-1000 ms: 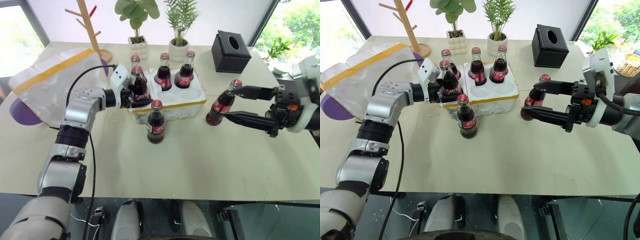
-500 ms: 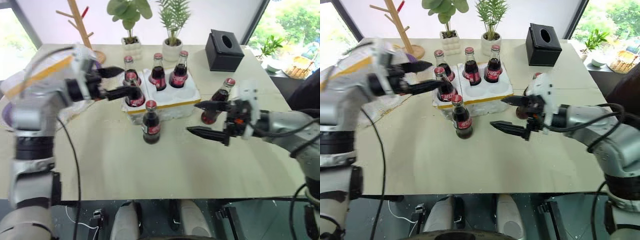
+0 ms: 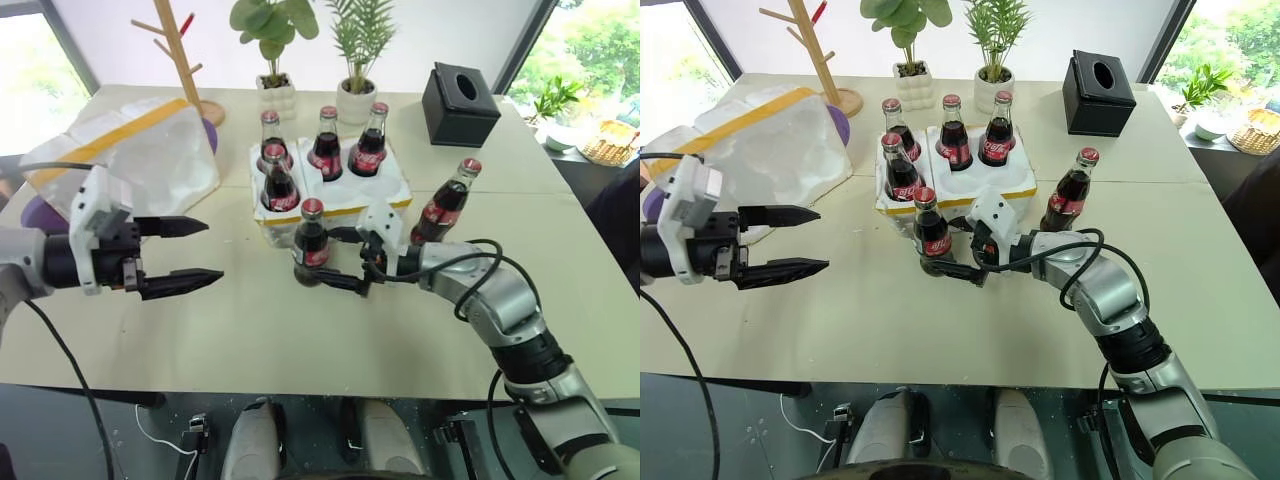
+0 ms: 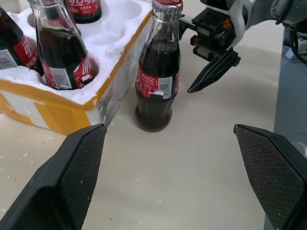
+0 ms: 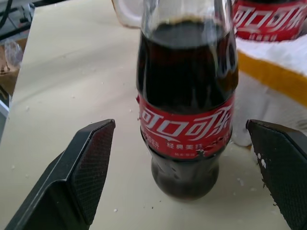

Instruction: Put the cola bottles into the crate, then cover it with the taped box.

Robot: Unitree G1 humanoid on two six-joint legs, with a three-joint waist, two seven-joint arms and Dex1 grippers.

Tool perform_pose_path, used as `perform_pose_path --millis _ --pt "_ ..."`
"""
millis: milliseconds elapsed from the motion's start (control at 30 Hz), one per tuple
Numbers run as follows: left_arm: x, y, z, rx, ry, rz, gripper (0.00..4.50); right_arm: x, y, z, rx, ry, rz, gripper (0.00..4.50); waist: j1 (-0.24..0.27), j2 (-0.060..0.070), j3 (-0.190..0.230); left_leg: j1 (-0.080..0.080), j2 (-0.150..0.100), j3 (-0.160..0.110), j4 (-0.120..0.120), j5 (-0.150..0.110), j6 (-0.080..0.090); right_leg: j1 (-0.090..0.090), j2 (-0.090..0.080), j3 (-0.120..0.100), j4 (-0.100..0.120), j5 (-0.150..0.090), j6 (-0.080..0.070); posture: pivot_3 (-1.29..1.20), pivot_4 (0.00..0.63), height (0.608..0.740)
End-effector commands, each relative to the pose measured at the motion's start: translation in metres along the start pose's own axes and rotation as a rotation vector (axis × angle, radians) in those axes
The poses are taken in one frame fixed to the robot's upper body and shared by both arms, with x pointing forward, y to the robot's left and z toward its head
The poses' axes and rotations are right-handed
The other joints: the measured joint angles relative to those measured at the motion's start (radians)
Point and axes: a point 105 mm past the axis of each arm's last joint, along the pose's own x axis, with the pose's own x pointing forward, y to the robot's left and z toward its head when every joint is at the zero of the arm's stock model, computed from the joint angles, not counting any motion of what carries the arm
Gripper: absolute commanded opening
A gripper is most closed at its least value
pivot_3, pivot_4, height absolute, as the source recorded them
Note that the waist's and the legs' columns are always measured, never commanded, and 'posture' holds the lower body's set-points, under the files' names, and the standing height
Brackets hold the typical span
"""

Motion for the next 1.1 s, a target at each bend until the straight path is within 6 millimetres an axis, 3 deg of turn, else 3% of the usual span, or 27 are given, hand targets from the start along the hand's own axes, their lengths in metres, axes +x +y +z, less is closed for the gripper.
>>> perform_pose_path --millis 33,200,400,500,533,600,733,900,1000,1100 --pt "0.002 -0.005 0.006 0.051 -0.012 0.005 4.45 0.006 -0.001 0.015 -0.027 -0.037 0.015 4.5 -0.004 0.0 0.0 0.0 0.0 0.0 0.0 0.0 0.0 0.0 0.0 0.0 0.0 0.0 0.0 0.0 0.15 0.74" --pt "0.005 -0.004 0.011 0.053 -0.036 0.011 4.45 0.017 -0.003 0.019 0.004 -0.055 0.018 4.5 -0.012 0.0 0.0 0.0 0.001 0.0 -0.001 0.0 0.0 0.0 0.002 0.0 0.001 0.0 0.0 0.0 0.15 0.74" --pt "0.008 -0.001 0.013 0.058 -0.044 0.018 4.45 0.034 0.011 0.019 0.071 -0.074 0.083 4.5 -0.022 0.0 0.0 0.0 0.001 -0.001 -0.001 0.0 0.0 0.0 0.002 0.0 0.001 0.0 0.001 0.0 0.15 0.74" --pt "0.01 0.001 0.015 0.061 -0.05 0.021 4.5 0.035 0.02 0.02 0.075 -0.08 0.113 3.64 -0.023 0.0 0.0 0.0 0.001 0.0 -0.001 0.0 0.0 -0.001 0.002 0.0 0.001 0.0 0.001 0.0 0.15 0.74" --pt "0.011 0.002 0.015 0.062 -0.051 0.022 4.5 0.035 0.02 0.021 0.077 -0.084 0.113 3.16 -0.023 0.0 0.0 0.0 0.001 0.0 -0.002 0.0 0.0 -0.001 0.002 0.0 0.001 0.0 0.001 0.0 0.15 0.74" --pt "0.012 0.003 0.016 0.063 -0.056 0.028 4.5 0.027 0.014 0.032 0.088 -0.122 0.091 2.63 -0.022 0.0 0.0 0.0 0.001 0.0 -0.002 0.0 0.0 -0.001 0.002 0.0 0.001 0.0 0.001 0.0 0.15 0.74" --pt "0.014 0.009 0.014 0.071 -0.05 0.051 4.5 0.0 0.004 0.061 0.098 -0.192 0.079 2.63 -0.02 0.0 0.0 0.0 0.001 0.0 -0.002 0.0 0.0 -0.001 0.002 0.0 0.001 0.0 0.001 0.0 0.15 0.74" --pt "0.016 0.011 0.022 0.069 -0.101 0.06 4.5 -0.035 -0.011 0.115 0.071 -0.305 0.065 2.63 -0.021 0.001 0.001 -0.002 0.001 0.0 -0.002 0.0 0.0 -0.003 0.001 0.0 0.001 0.0 0.0 0.0 0.15 0.74" --pt "0.019 0.014 0.024 0.07 -0.116 0.066 4.5 -0.04 -0.035 0.145 0.0 -0.348 -0.04 2.63 -0.027 0.001 0.001 -0.002 0.001 0.0 -0.003 0.0 0.0 -0.004 0.002 0.0 0.001 0.001 0.001 0.0 0.15 0.74" --pt "0.022 0.015 0.025 0.075 -0.125 0.066 4.5 -0.035 -0.062 0.162 -0.04 -0.363 -0.168 2.63 -0.028 0.002 0.001 -0.001 0.002 0.0 -0.005 0.0 0.0 -0.005 0.003 0.0 0.001 0.001 0.002 0.0 0.15 0.74"
